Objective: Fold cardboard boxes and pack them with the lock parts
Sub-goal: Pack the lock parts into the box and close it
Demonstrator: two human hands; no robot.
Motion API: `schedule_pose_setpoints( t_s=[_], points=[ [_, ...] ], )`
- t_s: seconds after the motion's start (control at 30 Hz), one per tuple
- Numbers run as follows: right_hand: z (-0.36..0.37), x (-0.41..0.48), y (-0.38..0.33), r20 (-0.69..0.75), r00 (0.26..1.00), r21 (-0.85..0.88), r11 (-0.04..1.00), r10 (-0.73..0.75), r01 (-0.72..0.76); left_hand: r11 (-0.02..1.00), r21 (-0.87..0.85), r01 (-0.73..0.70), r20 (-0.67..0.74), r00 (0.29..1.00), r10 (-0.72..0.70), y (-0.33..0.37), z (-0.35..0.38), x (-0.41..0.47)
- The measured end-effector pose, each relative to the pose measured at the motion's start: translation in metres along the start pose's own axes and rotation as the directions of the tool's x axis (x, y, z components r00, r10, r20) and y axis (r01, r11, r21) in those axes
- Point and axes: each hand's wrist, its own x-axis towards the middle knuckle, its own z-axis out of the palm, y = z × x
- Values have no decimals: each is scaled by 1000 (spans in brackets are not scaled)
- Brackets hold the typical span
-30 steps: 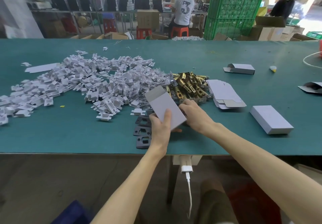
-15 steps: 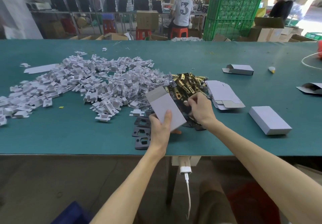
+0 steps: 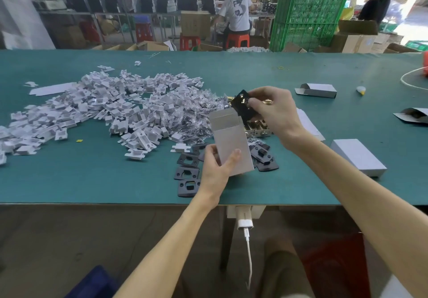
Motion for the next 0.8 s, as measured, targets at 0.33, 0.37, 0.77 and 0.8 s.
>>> schedule_pose_setpoints(
  t_s=[0.33,0.37,0.77,0.8],
  points=[
    [11,-8,-5,134,957,271,919,258,-286,999,35,32,25,999,-33,0,2,-2],
    [10,-9,-5,148,955,277,917,255,-288,999,41,32,27,999,-33,0,2,-1],
    [8,-12,-6,277,912,324,865,302,-384,996,79,47,26,998,-49,0,2,-2],
    [8,-12,-5,292,914,357,855,280,-376,996,80,47,25,999,-49,0,3,-2]
  ],
)
